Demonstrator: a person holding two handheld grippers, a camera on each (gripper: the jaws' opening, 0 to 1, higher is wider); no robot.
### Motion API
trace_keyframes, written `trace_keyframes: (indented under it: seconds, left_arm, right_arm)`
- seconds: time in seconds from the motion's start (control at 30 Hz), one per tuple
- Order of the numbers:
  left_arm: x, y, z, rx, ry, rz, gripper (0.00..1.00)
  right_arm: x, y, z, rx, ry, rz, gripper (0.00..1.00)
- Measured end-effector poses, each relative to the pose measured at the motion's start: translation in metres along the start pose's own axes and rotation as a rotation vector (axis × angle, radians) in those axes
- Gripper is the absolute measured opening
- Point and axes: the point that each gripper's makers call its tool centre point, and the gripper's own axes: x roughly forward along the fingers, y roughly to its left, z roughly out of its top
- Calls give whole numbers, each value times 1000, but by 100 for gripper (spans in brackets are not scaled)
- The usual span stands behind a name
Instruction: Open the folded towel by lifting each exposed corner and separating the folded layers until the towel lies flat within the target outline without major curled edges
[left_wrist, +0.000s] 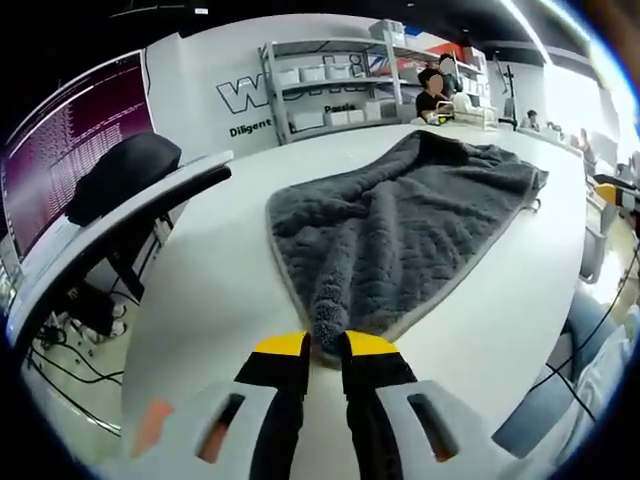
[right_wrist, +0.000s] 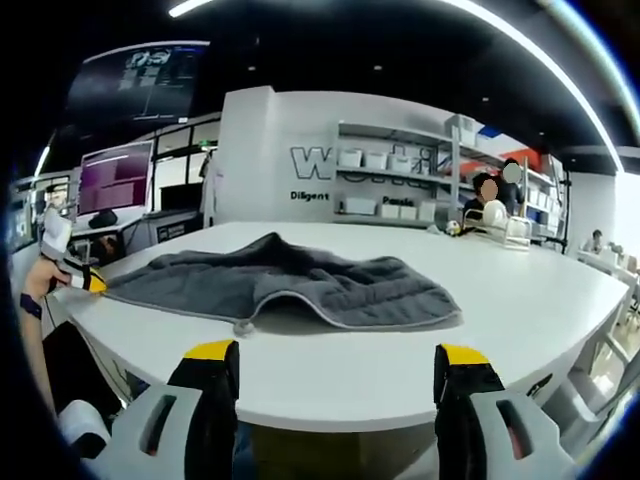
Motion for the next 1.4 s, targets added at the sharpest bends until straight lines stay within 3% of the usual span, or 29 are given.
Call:
trace_keyframes:
  seconds: [0.4, 0.6, 0.7, 0.8, 1.17, 1.4]
  left_arm:
    - [-11, 13, -12, -17, 17, 40, 11]
    - [-17, 13, -9, -42, -18, 28, 11]
    - [-20, 0, 5, -107, -107, -58, 16]
    - [-24, -10, 14, -131, -158, -122, 19]
    - [-29, -26, 20, -97, -176, -182, 31]
    - [-38, -33, 27, -108, -227, -227, 40]
  right_arm:
    - [5, 10, -1, -10, 7, 27, 81]
    - [6, 15, -2, -15, 11, 39, 81]
    - [7, 16, -2, -16, 11, 44, 81]
    - [8, 17, -2, -16, 12, 48, 81]
    - [10, 21, -2, -19, 14, 65, 81]
    - [13, 25, -1, -21, 15, 76, 81]
